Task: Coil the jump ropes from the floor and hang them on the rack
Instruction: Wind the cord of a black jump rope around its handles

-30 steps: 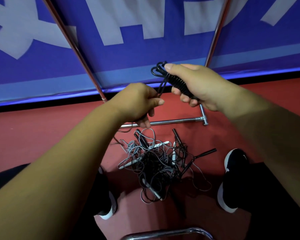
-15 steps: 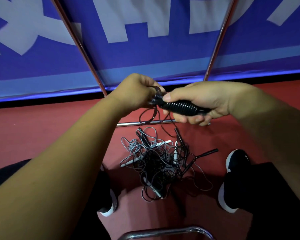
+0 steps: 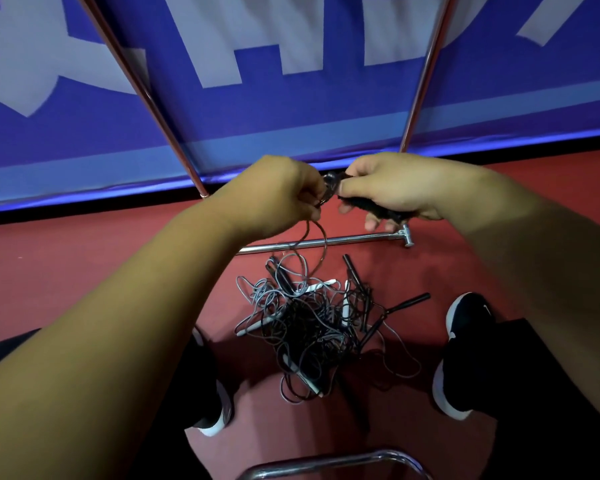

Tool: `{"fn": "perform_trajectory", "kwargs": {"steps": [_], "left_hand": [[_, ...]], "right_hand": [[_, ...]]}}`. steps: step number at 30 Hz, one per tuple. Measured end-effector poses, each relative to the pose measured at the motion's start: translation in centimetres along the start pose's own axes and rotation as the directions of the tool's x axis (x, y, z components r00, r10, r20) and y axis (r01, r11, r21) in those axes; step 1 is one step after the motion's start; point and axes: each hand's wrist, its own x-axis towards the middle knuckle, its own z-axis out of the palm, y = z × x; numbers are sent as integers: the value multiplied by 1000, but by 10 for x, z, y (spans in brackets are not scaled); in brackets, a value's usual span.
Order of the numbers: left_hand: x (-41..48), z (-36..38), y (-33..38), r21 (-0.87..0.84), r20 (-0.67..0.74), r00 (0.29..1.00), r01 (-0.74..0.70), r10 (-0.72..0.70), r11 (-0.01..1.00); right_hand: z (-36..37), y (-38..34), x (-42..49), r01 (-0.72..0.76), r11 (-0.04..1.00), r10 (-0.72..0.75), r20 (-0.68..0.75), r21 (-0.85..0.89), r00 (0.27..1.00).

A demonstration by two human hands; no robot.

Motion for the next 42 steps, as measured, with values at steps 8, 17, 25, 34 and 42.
{"fn": "perform_trajectory", "kwargs": {"steps": [8, 17, 25, 34, 42], "left_hand": [[0, 9, -3, -40, -16, 956, 292, -293, 956], [-5, -2, 4, -673, 44, 885, 369, -463, 641], [-3, -17, 8, -990, 75, 979, 95, -189, 102], [-7, -20, -14, -613, 90, 994, 0, 70, 790], [3, 10, -22, -78, 12, 969, 245, -245, 966]], "right_hand": [[14, -8, -1, 72, 933, -90, 34, 353, 995], [22, -13, 3, 216, 889, -163, -162, 404, 973], [18, -15, 0, 288, 927, -193, -352, 241, 916], [-12, -21, -12, 263, 895, -173, -265, 360, 949], [10, -26, -23, 136, 972, -143, 26, 190, 989]]}}
